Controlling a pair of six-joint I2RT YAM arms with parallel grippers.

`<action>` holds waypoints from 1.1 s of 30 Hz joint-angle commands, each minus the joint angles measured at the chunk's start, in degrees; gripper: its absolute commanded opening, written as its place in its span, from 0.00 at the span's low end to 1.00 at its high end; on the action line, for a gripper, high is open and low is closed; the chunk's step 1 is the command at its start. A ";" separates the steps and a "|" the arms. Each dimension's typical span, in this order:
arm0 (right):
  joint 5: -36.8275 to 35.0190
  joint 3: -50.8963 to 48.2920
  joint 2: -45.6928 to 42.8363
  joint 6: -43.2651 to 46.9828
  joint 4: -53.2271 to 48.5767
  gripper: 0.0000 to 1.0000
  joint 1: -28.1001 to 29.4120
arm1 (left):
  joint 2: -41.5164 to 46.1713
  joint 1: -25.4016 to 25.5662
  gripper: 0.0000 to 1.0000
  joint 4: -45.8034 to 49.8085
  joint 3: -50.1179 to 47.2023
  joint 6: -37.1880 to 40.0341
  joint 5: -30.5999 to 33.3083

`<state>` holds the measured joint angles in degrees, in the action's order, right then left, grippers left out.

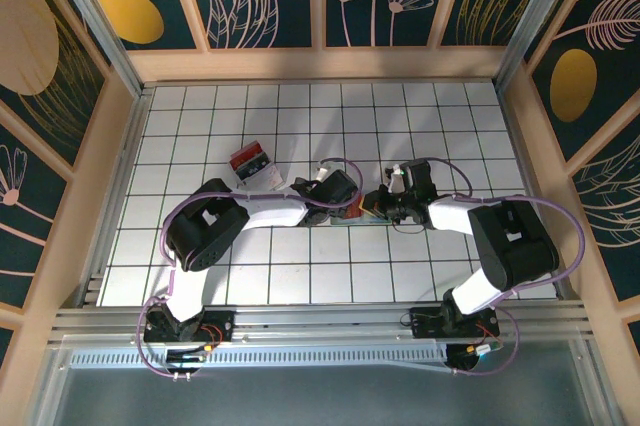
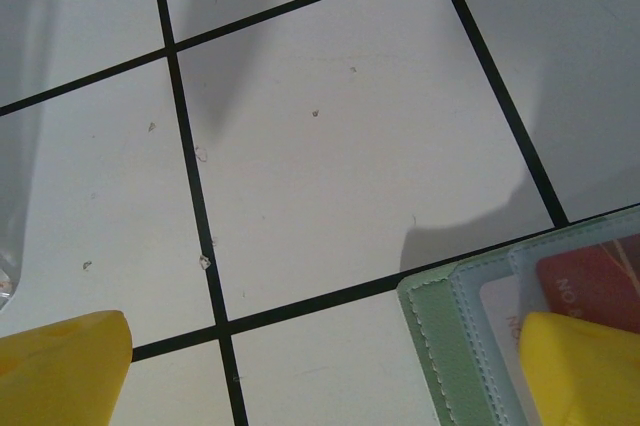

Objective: Take the credit cards out of the card holder

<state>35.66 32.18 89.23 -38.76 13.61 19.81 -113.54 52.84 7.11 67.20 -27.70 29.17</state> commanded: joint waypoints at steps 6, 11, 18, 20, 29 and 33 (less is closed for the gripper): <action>-0.65 -0.37 -2.76 1.21 -1.10 0.00 -1.32 | -2.12 -0.21 0.99 4.49 -1.37 0.11 2.22; -2.11 -0.15 -3.80 2.11 -3.05 0.00 -1.57 | -2.05 -0.15 0.99 4.66 -1.37 0.11 2.47; 0.27 -0.70 -2.80 0.51 0.57 0.04 -1.56 | -2.63 -0.12 0.99 4.53 -0.77 0.19 2.08; 1.43 -1.03 -2.44 -0.45 2.60 0.08 -1.57 | -2.79 -0.14 0.99 4.49 -0.58 0.19 1.87; 3.62 -1.80 -1.99 -3.41 9.28 0.17 -1.50 | -3.07 -0.18 0.99 4.31 -0.67 -0.19 1.26; 3.36 -1.63 -0.87 -3.44 9.72 0.18 -1.29 | -2.92 -0.14 0.99 4.16 -0.82 -0.22 1.11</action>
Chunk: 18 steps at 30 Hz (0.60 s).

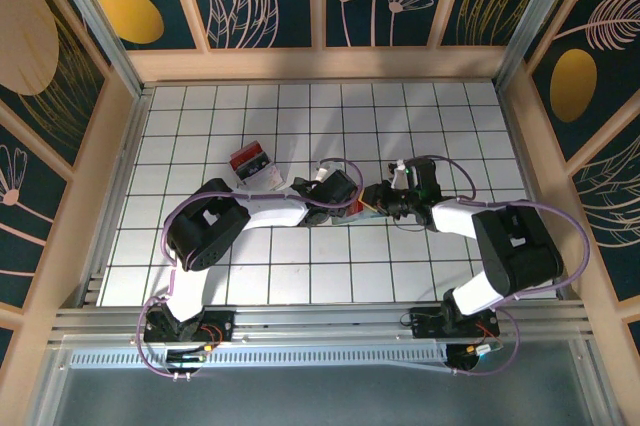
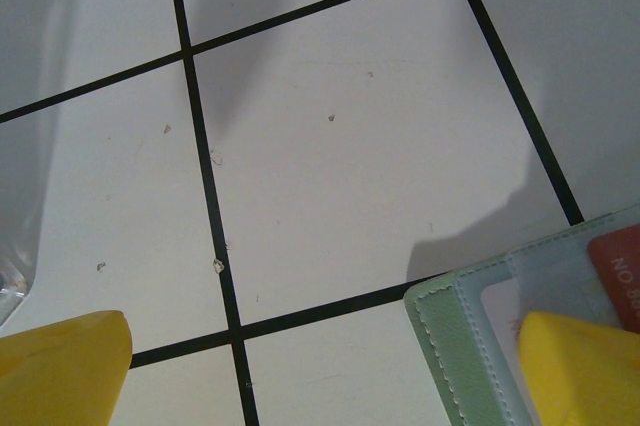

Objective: Take the credit cards out of the card holder

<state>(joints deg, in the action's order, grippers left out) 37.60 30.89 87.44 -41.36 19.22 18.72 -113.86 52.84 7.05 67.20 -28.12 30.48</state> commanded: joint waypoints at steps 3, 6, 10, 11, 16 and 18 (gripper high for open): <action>1.07 -0.31 1.66 -0.81 4.13 0.18 -0.02 | -2.44 -0.12 0.99 4.20 -0.85 0.08 -0.22; 0.39 0.03 2.12 -0.52 3.64 0.18 0.26 | -2.54 -0.14 0.99 4.20 -0.84 0.07 -0.24; -0.97 0.83 2.47 0.42 2.09 0.12 0.41 | -2.45 -0.16 0.99 4.21 -0.93 -0.01 -0.18; -1.42 1.00 2.47 0.61 1.51 0.09 0.43 | -2.50 -0.17 0.99 4.16 -0.93 -0.01 -0.15; -4.92 1.54 1.71 1.96 -2.77 0.00 0.33 | -2.07 -0.15 0.99 4.09 -1.36 -0.18 0.50; -6.89 1.54 0.80 2.69 -4.74 0.00 0.11 | -1.65 -0.22 0.99 3.86 -1.71 -0.19 0.87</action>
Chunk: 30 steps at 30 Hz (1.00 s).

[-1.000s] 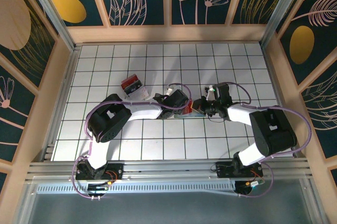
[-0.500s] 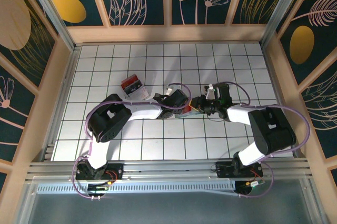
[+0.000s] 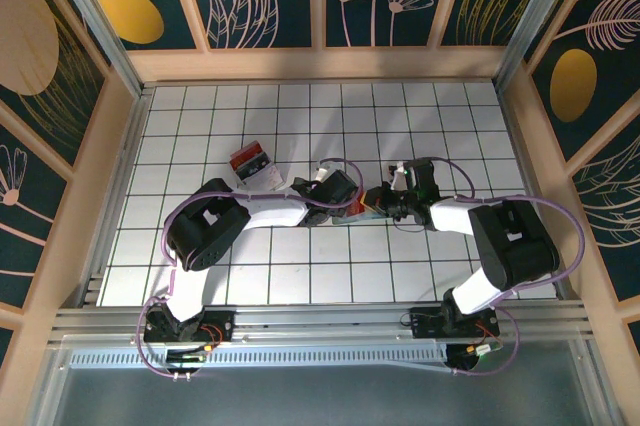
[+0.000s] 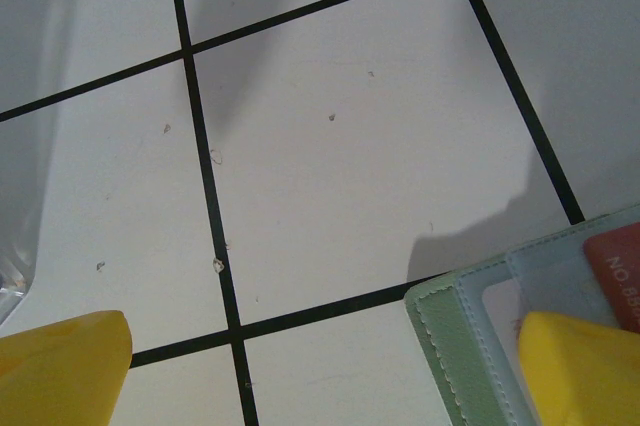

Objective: Take the credit cards out of the card holder

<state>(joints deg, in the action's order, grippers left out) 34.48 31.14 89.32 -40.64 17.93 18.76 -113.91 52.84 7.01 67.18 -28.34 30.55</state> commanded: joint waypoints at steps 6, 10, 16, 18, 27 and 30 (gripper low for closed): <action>-8.64 1.21 -4.51 3.76 -8.31 0.00 -0.57 | -1.14 -0.20 0.99 3.62 -2.23 0.11 1.20; -10.52 1.24 -7.04 4.68 -10.51 0.00 -1.01 | -1.05 -0.17 0.99 3.81 -2.09 -0.23 1.53; -11.43 0.86 -11.23 5.74 -11.45 0.00 -1.97 | 0.23 -0.51 0.99 3.81 -0.71 -0.29 1.15; -11.54 0.62 -12.89 6.23 -11.25 0.00 -2.25 | 1.45 -0.69 0.99 3.59 0.17 -0.23 0.56; -12.42 -1.22 -22.11 7.33 -8.13 0.00 -3.17 | 8.94 -2.30 0.99 0.29 2.00 -1.56 -3.56; -11.82 -2.15 -25.16 6.94 -5.78 0.00 -3.46 | 12.53 -3.50 0.99 -3.32 0.32 -3.43 -7.31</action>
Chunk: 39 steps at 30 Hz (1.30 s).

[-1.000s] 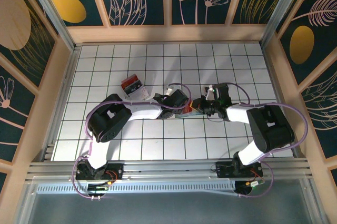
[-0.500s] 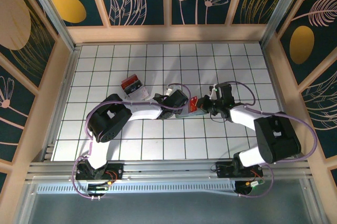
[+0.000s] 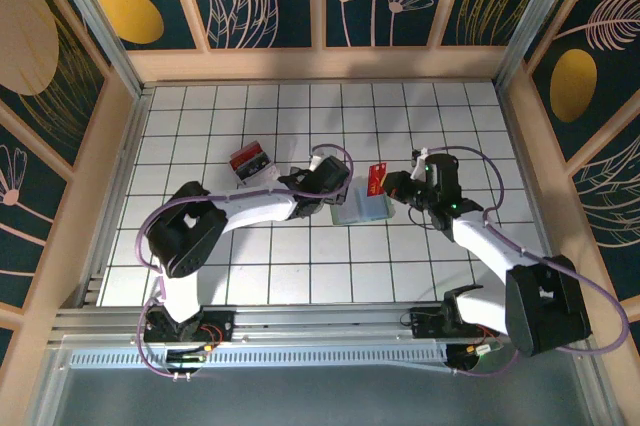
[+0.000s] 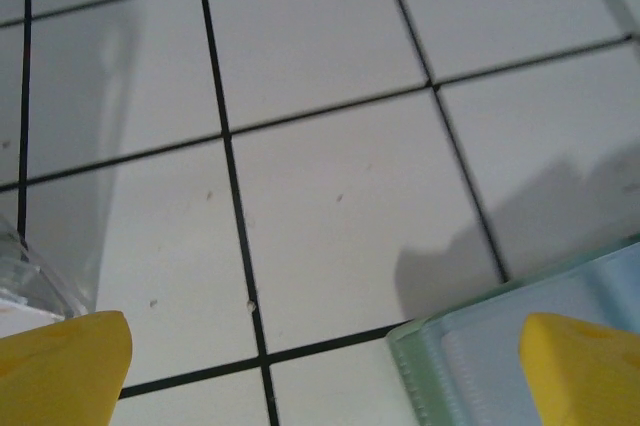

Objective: Take the credit cards out of the card holder

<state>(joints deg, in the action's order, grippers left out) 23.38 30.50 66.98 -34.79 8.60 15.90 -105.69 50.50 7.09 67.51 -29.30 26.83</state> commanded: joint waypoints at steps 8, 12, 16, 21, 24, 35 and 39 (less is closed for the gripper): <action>6.72 -4.98 -6.13 -3.89 19.34 0.00 -1.07 | 14.58 -4.09 0.99 -15.76 -7.26 -6.66 -15.55; 11.60 -6.74 -4.63 -7.82 30.32 0.00 -1.10 | 17.11 -4.40 0.95 -19.80 -9.06 -7.77 -19.87; 14.97 -7.30 -3.12 -10.82 38.55 0.00 -1.09 | 18.74 -5.05 0.88 -25.74 -11.34 -9.31 -25.49; 19.55 -7.53 -0.93 -15.62 47.41 0.00 -1.07 | 19.38 -6.03 0.74 -34.29 -14.59 -11.08 -33.05; 21.07 -8.03 0.09 -18.40 51.84 0.00 -1.03 | 19.47 -6.14 0.67 -37.21 -15.19 -11.31 -35.62; 23.35 -9.08 2.71 -24.14 61.74 0.00 -0.62 | 19.25 -6.13 0.48 -42.68 -15.74 -11.14 -42.92; 24.33 -8.80 4.50 -25.56 64.49 0.00 -0.37 | 19.16 -6.12 0.34 -43.50 -15.41 -10.99 -44.22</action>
<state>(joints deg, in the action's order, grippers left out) 45.34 22.33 70.52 -58.35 66.30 15.31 -87.42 44.56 -33.01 52.42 -40.73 -14.70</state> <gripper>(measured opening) 0.049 0.358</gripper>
